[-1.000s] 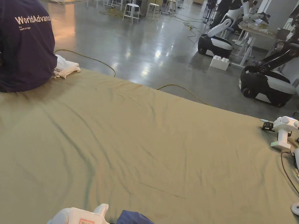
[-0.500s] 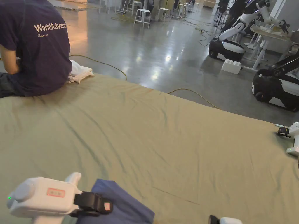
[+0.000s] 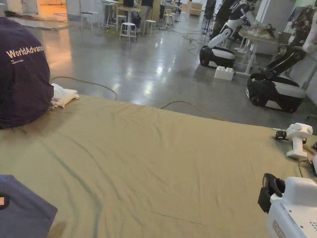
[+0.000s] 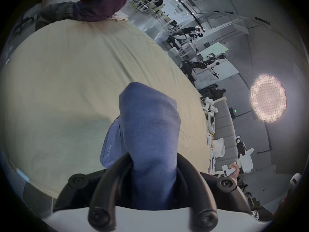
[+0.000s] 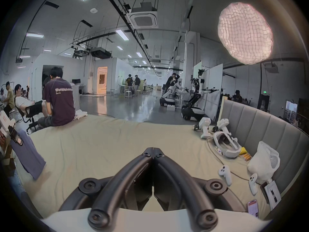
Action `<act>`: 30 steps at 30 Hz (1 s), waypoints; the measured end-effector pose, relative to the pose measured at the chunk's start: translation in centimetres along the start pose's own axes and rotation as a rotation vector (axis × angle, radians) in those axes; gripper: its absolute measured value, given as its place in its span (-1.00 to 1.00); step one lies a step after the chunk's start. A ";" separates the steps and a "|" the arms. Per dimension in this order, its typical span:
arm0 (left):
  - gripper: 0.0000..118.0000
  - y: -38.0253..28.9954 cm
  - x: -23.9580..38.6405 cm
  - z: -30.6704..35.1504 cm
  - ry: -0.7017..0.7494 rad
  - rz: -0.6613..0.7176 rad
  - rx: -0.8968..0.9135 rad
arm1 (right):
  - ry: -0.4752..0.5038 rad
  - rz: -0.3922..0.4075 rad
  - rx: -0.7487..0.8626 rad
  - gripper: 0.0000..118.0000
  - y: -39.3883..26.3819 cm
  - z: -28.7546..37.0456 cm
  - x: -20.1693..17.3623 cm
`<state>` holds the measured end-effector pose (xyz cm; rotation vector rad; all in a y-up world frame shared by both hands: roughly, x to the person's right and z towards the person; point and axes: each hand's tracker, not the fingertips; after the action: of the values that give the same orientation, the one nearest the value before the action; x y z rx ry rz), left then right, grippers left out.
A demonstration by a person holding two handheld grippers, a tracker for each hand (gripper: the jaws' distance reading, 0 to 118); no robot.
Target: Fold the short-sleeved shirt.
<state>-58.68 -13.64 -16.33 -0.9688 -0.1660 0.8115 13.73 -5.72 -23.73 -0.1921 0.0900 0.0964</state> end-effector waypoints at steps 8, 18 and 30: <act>-0.54 -0.9 -2.0 -0.5 0.216 0.127 -0.020 | -0.029 -0.019 -0.014 -1.00 -0.4 -0.1 1.0; 0.05 -1.9 1.6 4.3 0.509 -0.066 0.087 | -0.008 -0.023 -0.056 -1.00 -2.2 -0.2 0.8; 0.05 -7.8 8.5 1.2 0.365 -0.262 0.309 | 0.019 -0.038 -0.085 -1.00 -4.1 0.4 0.6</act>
<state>-49.04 -9.43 -11.36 -0.7668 0.1432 0.3943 14.78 -9.64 -22.60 -0.2791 0.1010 0.0608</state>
